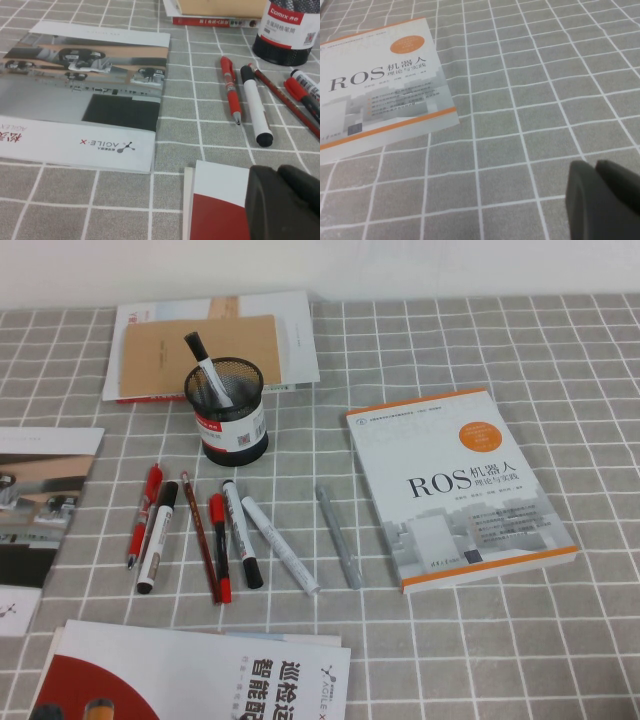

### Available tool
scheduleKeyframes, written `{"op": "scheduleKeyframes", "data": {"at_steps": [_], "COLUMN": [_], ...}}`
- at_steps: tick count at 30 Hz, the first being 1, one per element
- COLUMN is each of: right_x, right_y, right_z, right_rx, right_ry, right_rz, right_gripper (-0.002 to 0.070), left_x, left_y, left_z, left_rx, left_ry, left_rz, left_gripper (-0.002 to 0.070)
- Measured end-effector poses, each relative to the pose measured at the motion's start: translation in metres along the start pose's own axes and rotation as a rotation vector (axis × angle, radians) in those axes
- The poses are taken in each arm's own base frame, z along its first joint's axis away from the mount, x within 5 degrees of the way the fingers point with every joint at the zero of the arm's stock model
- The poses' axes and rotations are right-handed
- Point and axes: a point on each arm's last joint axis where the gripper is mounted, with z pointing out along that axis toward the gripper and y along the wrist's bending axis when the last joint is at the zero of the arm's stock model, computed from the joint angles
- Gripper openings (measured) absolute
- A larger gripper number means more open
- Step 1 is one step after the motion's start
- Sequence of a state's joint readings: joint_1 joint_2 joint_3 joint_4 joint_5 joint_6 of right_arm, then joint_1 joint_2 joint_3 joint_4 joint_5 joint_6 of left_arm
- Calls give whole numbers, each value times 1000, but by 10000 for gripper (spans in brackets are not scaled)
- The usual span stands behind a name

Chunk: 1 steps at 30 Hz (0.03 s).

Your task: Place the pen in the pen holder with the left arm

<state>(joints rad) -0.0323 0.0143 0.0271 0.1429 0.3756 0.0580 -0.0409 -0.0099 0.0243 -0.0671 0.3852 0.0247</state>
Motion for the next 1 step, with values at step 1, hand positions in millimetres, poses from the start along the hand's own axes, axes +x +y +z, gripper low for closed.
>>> {"op": "scheduleKeyframes", "data": {"at_steps": [1], "right_x": [0], "right_y": [0], "right_z": [0], "right_rx": [0], "right_ry": [0], "right_rz": [0], "right_gripper": [-15], "left_x": [0], "left_y": [0], "left_z": [0], "left_rx": [0], "left_ry": [0], "left_rz": [0], "left_gripper": [0]}}
